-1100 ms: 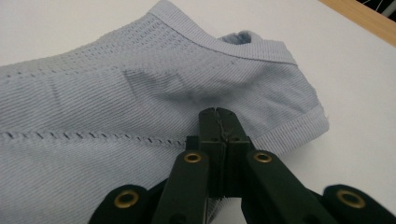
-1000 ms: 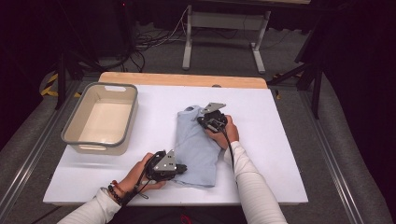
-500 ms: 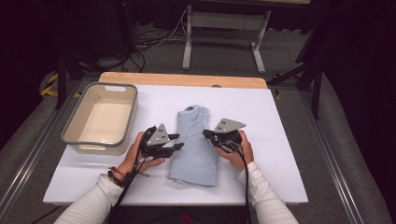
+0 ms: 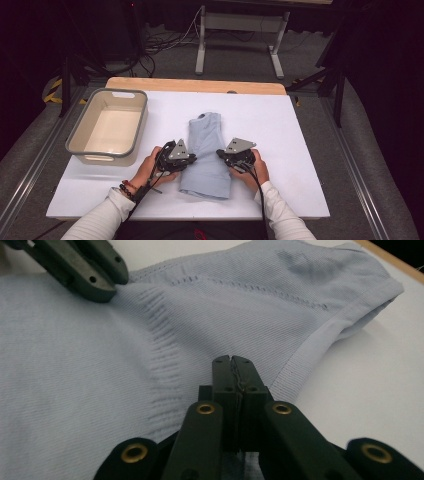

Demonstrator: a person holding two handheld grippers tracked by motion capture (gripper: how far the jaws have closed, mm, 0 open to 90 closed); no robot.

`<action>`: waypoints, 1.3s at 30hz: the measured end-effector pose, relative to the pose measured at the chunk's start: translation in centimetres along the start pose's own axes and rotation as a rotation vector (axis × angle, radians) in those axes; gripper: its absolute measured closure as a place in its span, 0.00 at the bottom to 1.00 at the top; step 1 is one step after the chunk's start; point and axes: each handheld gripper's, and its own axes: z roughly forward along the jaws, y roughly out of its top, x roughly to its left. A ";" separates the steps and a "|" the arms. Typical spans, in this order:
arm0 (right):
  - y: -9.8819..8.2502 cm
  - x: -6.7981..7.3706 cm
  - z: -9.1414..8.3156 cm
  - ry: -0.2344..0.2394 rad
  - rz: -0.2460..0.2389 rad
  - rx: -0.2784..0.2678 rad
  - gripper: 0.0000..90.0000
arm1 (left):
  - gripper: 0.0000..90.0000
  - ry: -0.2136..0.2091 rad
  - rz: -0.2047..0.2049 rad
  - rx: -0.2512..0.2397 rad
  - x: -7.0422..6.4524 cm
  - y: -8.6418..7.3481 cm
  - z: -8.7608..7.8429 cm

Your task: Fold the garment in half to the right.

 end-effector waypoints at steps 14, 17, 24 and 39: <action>0.5 0.0 0.3 -0.031 0.011 -0.032 0.95 | 0.87 0.049 -0.041 -0.074 -0.1 -0.5 -1.1; 0.7 -0.1 -1.1 -0.045 0.018 -0.078 0.94 | 0.86 0.057 -0.031 -0.100 -0.3 -0.2 -1.8; -0.1 -0.3 -4.0 -0.052 0.037 -0.091 0.80 | 0.64 0.057 -0.079 -0.158 -0.2 -0.2 -4.0; -1.7 -1.3 -3.1 0.046 0.166 -0.006 0.97 | 0.59 -0.152 0.021 -0.064 -5.1 -3.1 -5.4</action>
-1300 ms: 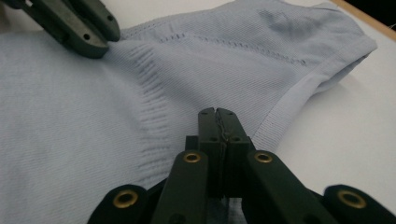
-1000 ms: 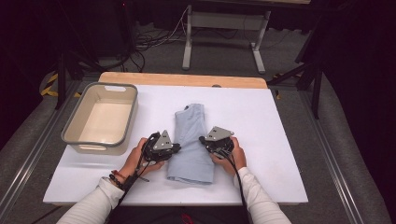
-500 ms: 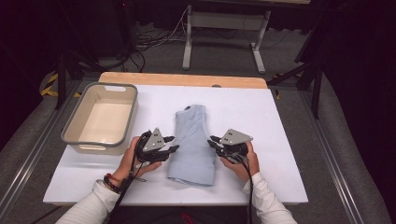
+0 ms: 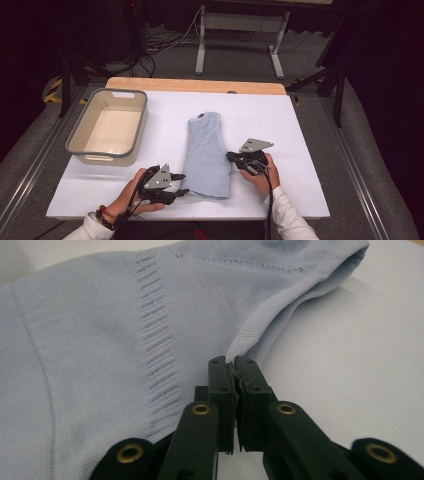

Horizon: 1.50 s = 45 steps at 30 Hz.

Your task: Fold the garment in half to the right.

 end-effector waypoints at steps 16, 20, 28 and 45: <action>2.5 0.1 0.6 -0.107 -0.060 -0.052 0.98 | 0.62 0.017 0.011 0.020 0.5 0.0 0.7; 1.3 -0.1 1.1 -0.103 -0.056 0.023 0.97 | 0.62 0.024 0.017 0.012 1.0 -0.1 0.2; 1.6 0.0 -0.3 -0.148 -0.036 -0.028 0.85 | 0.59 0.015 0.004 -0.124 2.4 2.0 -1.4; 2.8 3.1 2.4 -0.052 -0.176 -0.008 1.00 | 0.84 0.099 -0.031 -0.105 4.8 3.3 2.0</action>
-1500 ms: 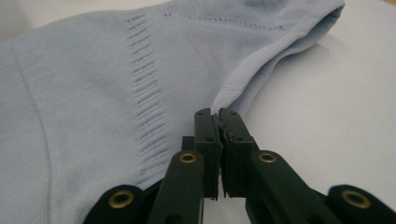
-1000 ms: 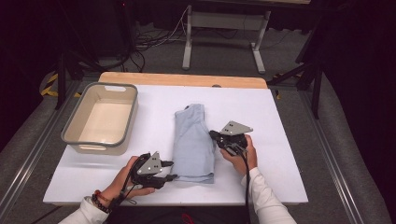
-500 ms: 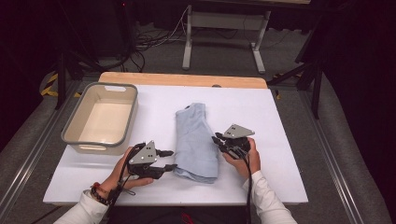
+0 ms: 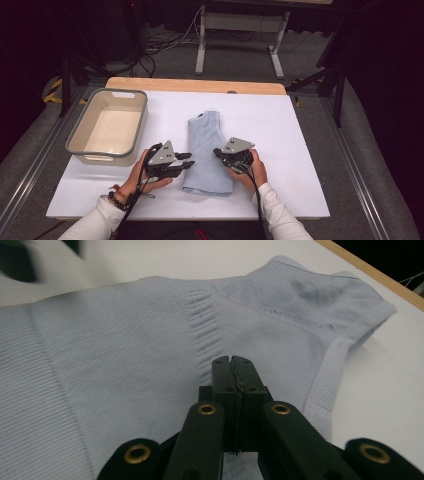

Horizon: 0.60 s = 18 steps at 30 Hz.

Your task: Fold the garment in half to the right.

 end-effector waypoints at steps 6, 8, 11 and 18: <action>-0.9 -0.1 1.6 0.018 0.000 0.023 1.00 | 0.89 -0.019 -0.009 0.120 0.5 -1.0 2.2; -1.1 -0.4 1.5 0.032 0.025 0.012 1.00 | 0.89 -0.018 -0.015 0.155 0.4 -1.5 2.6; -1.2 -0.4 1.5 0.014 0.009 0.012 1.00 | 0.90 -0.011 -0.013 0.150 0.3 -1.6 2.5; -1.7 -1.3 0.5 -0.060 0.011 0.021 1.00 | 0.90 0.008 0.002 0.147 -0.2 -1.8 2.5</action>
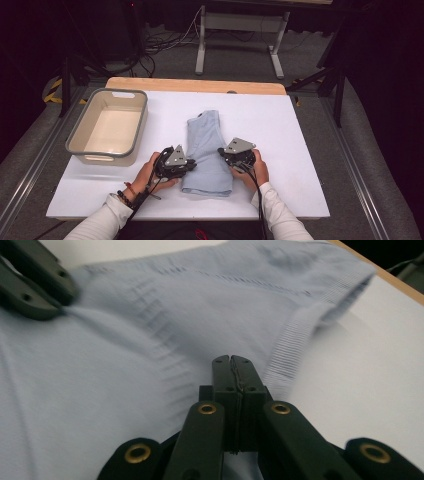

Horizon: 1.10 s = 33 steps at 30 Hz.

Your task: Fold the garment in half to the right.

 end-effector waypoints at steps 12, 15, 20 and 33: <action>0.1 0.0 -3.7 -0.034 -0.001 -0.066 1.00 | 0.84 0.036 0.027 -0.090 -0.8 0.6 -1.1; 0.3 0.8 -4.6 0.015 -0.017 -0.111 0.99 | 0.83 -0.004 0.058 -0.107 -1.4 1.0 -1.8; -0.3 2.9 -4.4 0.088 -0.064 -0.084 1.00 | 0.86 -0.056 0.110 -0.073 -2.5 0.8 -1.8; -3.2 4.0 -4.4 0.125 -0.042 0.001 0.99 | 0.88 -0.133 0.110 -0.007 -3.9 -1.1 -1.3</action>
